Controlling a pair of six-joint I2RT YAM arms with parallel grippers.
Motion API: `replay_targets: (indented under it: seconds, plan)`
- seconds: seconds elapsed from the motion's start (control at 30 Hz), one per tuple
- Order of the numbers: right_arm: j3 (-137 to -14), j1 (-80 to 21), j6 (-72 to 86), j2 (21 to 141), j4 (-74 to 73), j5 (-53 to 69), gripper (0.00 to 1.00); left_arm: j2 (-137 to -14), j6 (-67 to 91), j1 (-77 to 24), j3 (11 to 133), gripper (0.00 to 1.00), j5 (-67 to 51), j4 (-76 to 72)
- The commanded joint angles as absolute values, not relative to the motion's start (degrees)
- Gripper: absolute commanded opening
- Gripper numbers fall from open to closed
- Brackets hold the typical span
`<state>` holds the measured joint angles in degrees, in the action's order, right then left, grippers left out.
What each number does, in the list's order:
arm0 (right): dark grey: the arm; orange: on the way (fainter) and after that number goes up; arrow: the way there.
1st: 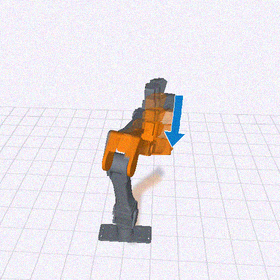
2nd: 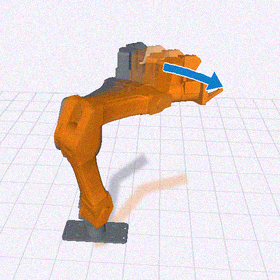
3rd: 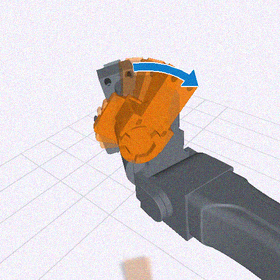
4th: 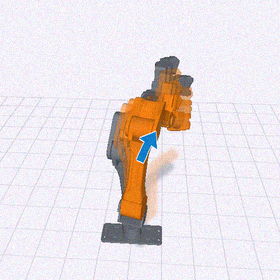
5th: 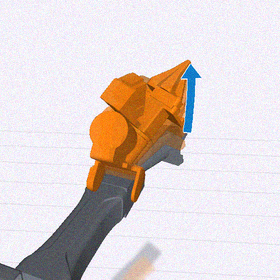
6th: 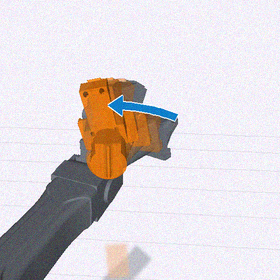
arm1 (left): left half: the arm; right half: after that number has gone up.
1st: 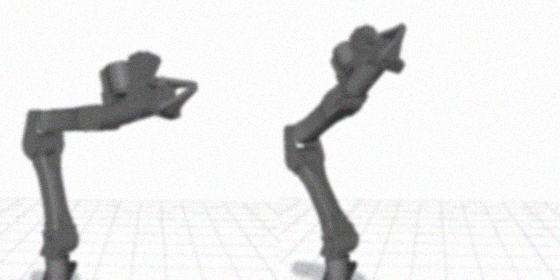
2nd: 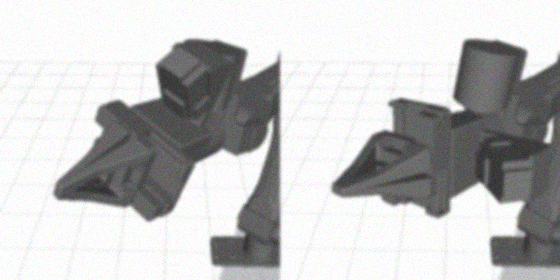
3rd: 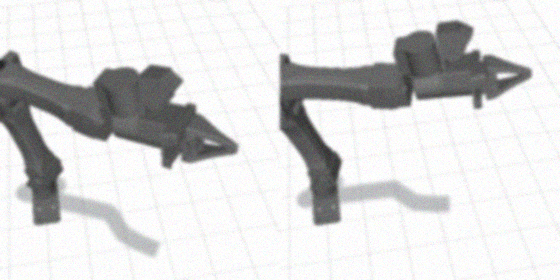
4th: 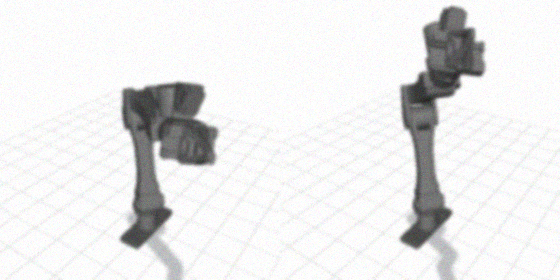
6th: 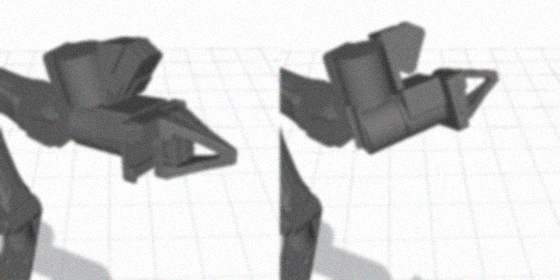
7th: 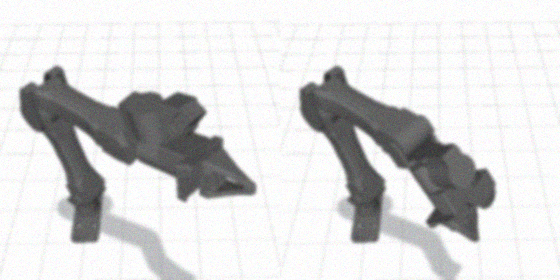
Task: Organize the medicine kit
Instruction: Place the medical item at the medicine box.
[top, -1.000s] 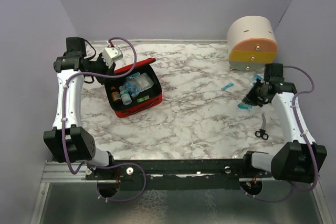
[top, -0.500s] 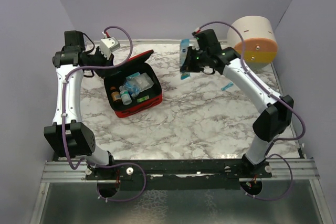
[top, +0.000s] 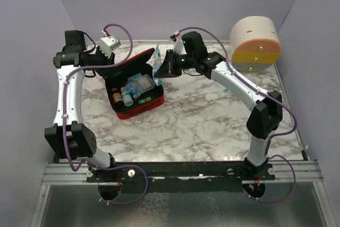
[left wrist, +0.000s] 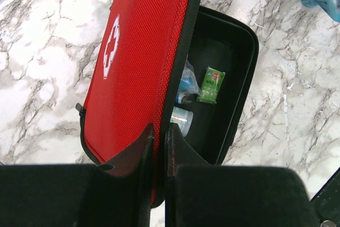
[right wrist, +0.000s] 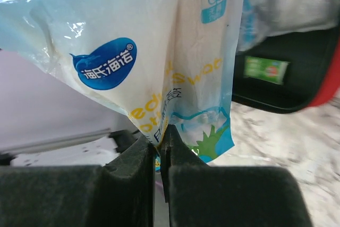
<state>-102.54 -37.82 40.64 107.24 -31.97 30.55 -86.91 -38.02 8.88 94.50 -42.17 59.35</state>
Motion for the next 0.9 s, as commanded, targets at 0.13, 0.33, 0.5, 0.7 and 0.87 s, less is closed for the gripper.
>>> replay_targets:
  seconds: [0.13, 0.33, 0.5, 0.7, 0.87]
  plan:
    - [-94.0, -37.7, 71.2, 108.9, 0.7, 51.5, 0.01, -86.5, -36.7, 9.2, 93.1, 0.00, -40.1, 59.2]
    - [-84.1, -38.7, 88.7, 107.4, 16.1, 50.5, 0.01, -85.7, -36.0, 9.1, 91.6, 0.00, -40.3, 57.6]
    - [-86.6, -40.7, 90.9, 110.1, 16.8, 50.4, 0.01, -85.8, -35.0, 9.1, 91.6, 0.00, -40.5, 56.2]
    - [-87.0, -43.4, 104.1, 115.2, 30.0, 47.8, 0.01, -86.0, -34.4, 9.2, 91.8, 0.00, -40.4, 55.2]
    - [-85.3, -45.4, 114.4, 118.0, 39.8, 44.4, 0.01, -86.2, -34.4, 9.1, 92.2, 0.00, -40.4, 54.9]
